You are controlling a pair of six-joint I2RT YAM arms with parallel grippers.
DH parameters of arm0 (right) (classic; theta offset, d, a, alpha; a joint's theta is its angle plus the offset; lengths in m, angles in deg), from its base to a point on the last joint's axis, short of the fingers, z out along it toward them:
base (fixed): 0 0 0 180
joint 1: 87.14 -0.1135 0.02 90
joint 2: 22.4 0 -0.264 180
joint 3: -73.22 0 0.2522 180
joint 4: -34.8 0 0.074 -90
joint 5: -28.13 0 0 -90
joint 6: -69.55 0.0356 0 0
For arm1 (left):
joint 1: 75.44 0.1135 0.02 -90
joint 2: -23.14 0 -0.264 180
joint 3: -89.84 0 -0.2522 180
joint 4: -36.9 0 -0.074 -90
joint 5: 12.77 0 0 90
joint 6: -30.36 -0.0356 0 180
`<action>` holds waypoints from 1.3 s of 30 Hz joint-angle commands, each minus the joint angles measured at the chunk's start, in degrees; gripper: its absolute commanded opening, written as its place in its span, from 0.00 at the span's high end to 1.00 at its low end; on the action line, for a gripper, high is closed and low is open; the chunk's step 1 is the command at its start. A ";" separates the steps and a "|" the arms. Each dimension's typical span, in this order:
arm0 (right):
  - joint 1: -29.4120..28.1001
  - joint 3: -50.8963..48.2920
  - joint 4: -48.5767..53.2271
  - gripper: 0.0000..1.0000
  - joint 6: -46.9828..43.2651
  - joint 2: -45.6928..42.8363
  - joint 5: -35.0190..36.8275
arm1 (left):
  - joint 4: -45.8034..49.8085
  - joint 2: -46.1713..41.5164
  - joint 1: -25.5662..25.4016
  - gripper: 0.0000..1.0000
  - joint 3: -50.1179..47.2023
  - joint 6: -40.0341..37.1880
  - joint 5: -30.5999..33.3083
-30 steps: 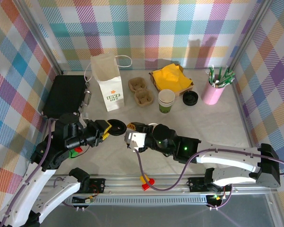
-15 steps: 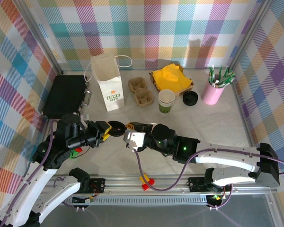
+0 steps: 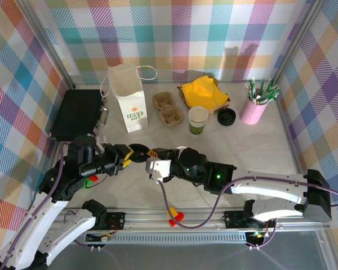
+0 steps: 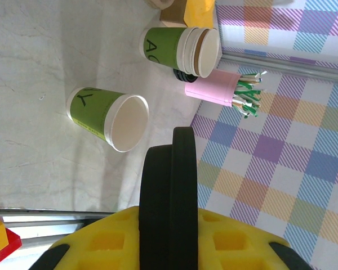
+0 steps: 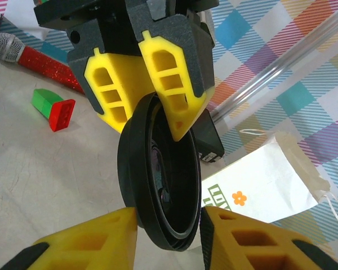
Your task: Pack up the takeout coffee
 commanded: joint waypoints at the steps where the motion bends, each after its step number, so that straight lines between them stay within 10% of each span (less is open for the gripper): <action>1: -0.56 2.30 -0.70 0.70 -0.96 0.70 0.00 | -1.45 0.25 0.54 0.79 0.06 0.16 -1.64; 8: -0.59 2.57 -0.63 0.71 -1.58 1.59 0.44 | -1.58 0.69 0.58 0.79 0.41 -0.10 -1.72; 14: -0.61 3.82 1.11 0.90 -1.28 1.83 1.68 | -1.19 0.82 0.54 0.78 0.49 -0.77 -1.34; 25: 0.13 6.76 12.26 1.00 10.51 0.11 4.14 | 4.22 1.03 0.54 0.29 7.35 -11.84 5.56; 39: 23.69 13.17 32.41 1.00 60.18 -7.29 -20.61 | 4.79 1.50 0.54 0.27 7.64 -31.56 9.52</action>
